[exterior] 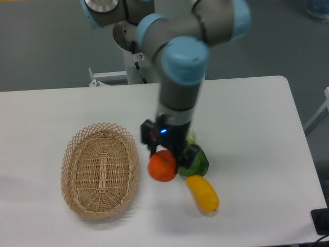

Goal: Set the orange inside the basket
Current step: 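Lift the orange and carry it over the wicker basket, then lower the orange into the basket and open the gripper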

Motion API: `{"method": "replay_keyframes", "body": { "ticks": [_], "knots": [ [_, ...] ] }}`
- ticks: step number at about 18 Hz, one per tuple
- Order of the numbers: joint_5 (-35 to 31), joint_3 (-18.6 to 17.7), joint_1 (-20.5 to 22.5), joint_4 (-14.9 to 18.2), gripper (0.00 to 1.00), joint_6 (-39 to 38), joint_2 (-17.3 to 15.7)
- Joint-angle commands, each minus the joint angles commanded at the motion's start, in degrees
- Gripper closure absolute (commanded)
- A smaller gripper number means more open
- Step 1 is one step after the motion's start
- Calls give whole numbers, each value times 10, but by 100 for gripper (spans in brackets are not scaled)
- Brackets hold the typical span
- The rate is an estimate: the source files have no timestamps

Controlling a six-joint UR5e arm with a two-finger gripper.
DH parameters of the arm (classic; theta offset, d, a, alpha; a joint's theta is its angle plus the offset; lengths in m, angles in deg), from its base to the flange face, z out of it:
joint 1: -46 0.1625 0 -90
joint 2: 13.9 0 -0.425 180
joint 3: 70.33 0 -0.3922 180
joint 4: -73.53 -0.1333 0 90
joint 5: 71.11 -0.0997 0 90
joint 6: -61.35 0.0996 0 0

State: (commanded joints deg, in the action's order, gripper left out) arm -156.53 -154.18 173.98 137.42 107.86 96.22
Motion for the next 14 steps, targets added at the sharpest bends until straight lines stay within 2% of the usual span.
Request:
{"method": "replay_keyframes", "body": {
  "ticks": [4,7,9,14],
  "knots": [
    [-2,-28,-34,-8,37,-37,4],
    [-11,-64,-53,-59,37,-43,7],
    [-60,-95,-83,-109,37,-58,17],
    [-68,-106,-99,-112,37,-67,39]
  ]
}}
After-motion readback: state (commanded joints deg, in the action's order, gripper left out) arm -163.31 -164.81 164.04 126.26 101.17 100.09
